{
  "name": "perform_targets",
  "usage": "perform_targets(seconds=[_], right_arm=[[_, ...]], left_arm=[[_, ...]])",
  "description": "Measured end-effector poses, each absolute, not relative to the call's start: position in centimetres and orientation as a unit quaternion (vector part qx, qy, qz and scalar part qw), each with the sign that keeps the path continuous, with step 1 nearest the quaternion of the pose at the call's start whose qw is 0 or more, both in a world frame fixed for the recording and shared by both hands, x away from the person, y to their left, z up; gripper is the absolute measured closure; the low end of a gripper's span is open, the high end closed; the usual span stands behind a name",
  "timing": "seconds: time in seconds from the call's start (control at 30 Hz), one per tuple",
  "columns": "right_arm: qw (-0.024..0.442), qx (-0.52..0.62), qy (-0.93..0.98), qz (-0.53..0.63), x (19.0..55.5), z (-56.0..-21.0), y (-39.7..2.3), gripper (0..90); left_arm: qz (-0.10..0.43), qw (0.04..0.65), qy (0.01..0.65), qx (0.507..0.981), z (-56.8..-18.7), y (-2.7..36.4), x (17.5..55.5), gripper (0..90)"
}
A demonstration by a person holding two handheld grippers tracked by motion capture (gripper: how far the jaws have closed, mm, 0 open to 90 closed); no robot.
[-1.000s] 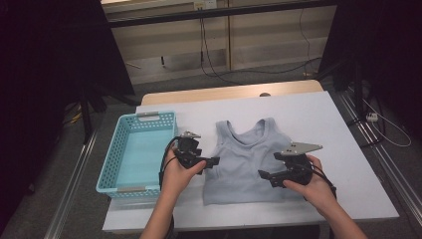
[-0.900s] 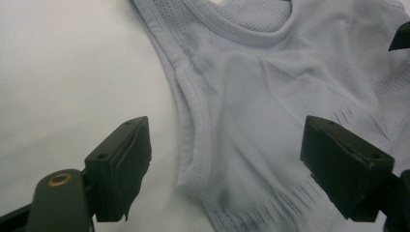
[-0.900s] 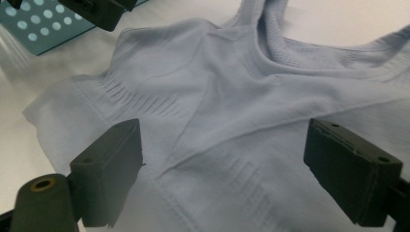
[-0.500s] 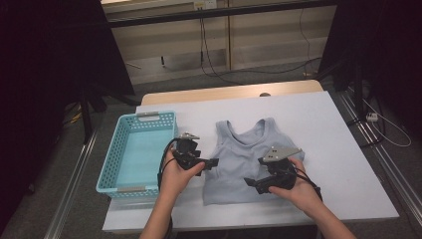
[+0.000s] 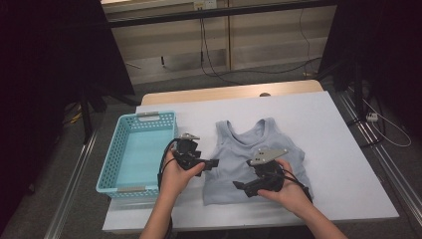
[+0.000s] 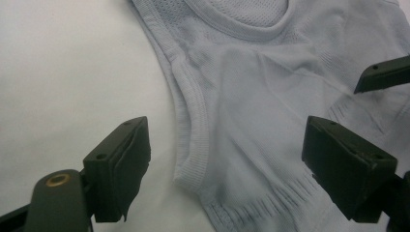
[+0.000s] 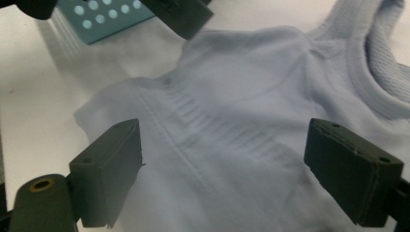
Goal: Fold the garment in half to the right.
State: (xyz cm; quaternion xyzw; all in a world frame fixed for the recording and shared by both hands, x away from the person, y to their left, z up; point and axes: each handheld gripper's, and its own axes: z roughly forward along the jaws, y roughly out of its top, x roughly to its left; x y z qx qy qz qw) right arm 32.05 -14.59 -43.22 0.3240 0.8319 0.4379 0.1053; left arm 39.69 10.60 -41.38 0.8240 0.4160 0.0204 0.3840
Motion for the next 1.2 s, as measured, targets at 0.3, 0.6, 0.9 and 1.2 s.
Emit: perform_targets(seconds=[0.3,0.6,0.9,1.2], right_arm=[[0.088,0.297,0.843,0.44,31.8,-43.4,-13.4,16.0],[0.08,0.264,0.857,0.436,31.6,-43.8,-11.4,24.0],[0.061,0.242,0.868,0.429,31.5,-44.5,-9.7,26.4],[0.065,0.221,0.889,0.396,31.2,-45.8,-8.3,27.9]], left_arm=[[0.019,0.384,0.414,0.825,-41.4,10.6,39.5,18.2],[0.016,0.386,0.414,0.824,-41.2,11.0,39.1,18.2],[0.015,0.391,0.423,0.817,-41.0,11.8,38.8,17.9],[0.014,0.39,0.427,0.816,-41.1,12.0,38.8,17.9]])
